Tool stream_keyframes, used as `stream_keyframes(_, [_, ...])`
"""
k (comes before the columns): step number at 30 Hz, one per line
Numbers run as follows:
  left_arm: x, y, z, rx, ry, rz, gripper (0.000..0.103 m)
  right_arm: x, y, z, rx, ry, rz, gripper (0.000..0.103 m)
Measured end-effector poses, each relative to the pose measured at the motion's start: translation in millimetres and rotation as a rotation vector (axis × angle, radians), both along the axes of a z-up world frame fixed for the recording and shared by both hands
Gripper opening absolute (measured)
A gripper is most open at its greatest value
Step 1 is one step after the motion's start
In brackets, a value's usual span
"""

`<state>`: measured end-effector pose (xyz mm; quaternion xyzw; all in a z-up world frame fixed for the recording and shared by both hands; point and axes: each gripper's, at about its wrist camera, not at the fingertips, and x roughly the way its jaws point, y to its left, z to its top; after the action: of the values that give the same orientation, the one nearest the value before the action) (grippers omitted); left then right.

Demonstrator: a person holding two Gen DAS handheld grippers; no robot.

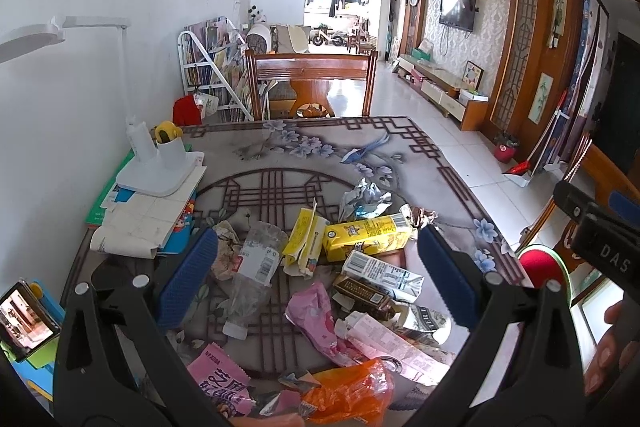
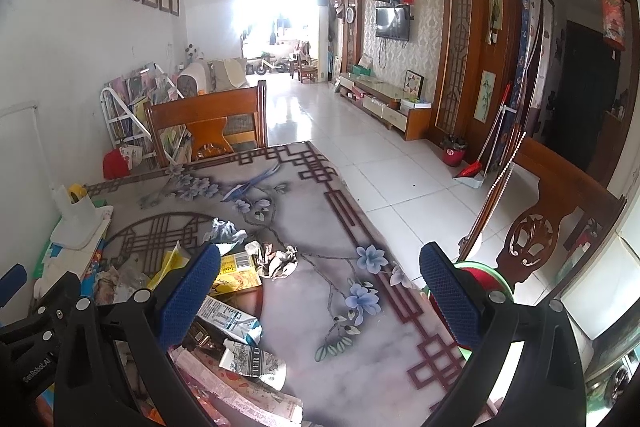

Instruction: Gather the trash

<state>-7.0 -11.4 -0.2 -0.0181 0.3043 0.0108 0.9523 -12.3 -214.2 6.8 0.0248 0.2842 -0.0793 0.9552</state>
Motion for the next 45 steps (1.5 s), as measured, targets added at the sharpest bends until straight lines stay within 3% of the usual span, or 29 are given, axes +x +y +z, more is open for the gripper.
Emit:
stream_keyframes(7, [-4,12,-14,-0.008,0.024,-0.036,0.098,9,8,-15,0.012,0.041,0.072,0.096])
stream_keyframes(12, [-13,39,-52,-0.027,0.163,-0.081,0.098,22,22,-54,0.029,0.201,0.236,0.096])
stream_keyframes(16, [-36,55,-87,0.008,0.275,-0.093,0.097,17,38,-90,0.040,0.320,0.345,0.096])
stream_keyframes(20, [-65,80,-120,0.037,0.372,-0.068,0.097,4,56,-117,0.093,0.419,0.473,0.095])
stream_keyframes(25, [-74,104,-149,0.005,0.441,-0.027,0.097,-8,82,-147,0.155,0.520,0.609,0.095])
stream_keyframes(29, [-67,101,-163,0.029,0.453,-0.031,0.097,-5,99,-171,0.176,0.619,0.651,0.095])
stream_keyframes(33, [-55,97,-172,-0.006,0.455,-0.027,0.097,6,94,-191,0.316,0.705,0.610,0.095])
stream_keyframes(37, [-41,103,-192,-0.031,0.534,-0.012,0.096,13,92,-211,0.410,0.792,0.572,0.095])
stream_keyframes(38, [-40,104,-195,-0.044,0.543,-0.009,0.094,14,92,-213,0.417,0.801,0.565,0.095])
stream_keyframes(40, [-41,105,-197,-0.064,0.552,-0.003,0.076,16,93,-215,0.440,0.811,0.554,0.095])
stream_keyframes(45, [-44,108,-196,-0.110,0.566,0.013,0.054,19,104,-218,0.445,0.802,0.567,0.093])
